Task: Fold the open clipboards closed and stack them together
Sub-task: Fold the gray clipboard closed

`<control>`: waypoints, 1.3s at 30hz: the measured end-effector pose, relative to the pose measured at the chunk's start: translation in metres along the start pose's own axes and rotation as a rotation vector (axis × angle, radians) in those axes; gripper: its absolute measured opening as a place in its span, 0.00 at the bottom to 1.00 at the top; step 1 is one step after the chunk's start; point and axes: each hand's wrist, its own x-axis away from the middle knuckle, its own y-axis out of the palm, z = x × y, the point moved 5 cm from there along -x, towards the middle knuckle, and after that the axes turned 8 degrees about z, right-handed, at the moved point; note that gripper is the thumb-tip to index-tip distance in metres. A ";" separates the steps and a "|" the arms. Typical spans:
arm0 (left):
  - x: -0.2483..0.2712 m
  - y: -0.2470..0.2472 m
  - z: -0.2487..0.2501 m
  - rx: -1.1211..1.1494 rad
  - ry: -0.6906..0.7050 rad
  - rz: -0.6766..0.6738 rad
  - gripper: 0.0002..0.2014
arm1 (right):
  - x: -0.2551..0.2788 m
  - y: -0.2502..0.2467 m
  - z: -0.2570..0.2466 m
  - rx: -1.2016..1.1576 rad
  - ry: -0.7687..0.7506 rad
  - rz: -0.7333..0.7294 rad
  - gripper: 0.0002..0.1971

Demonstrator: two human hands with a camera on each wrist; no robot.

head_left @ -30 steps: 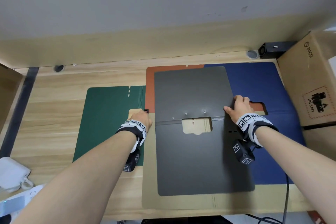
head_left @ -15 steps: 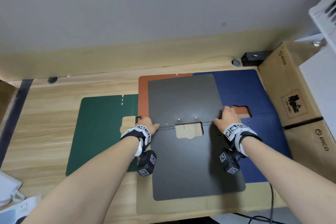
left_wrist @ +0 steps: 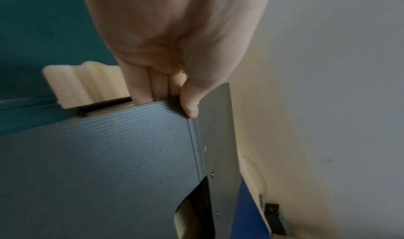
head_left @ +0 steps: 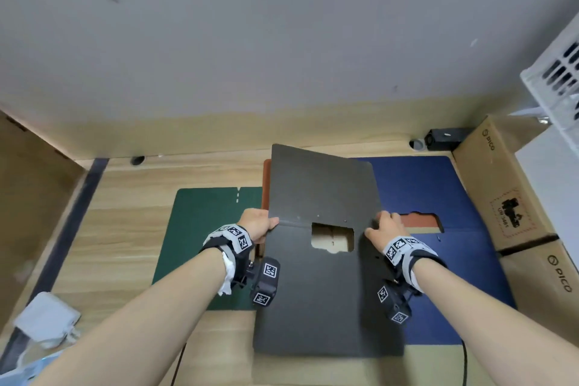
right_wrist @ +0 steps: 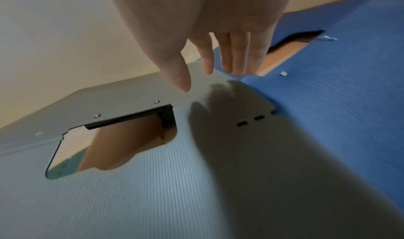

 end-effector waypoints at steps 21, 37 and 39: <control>0.141 -0.160 0.197 -0.906 0.885 0.182 0.12 | 0.098 -0.200 -0.250 0.569 -0.832 0.338 0.38; 0.087 -0.082 0.113 -0.944 1.047 0.143 0.19 | 0.082 -0.096 -0.160 0.294 -0.586 0.132 0.19; 0.077 -0.061 0.080 -0.993 1.047 0.050 0.17 | 0.079 -0.059 -0.136 0.306 -0.570 0.032 0.20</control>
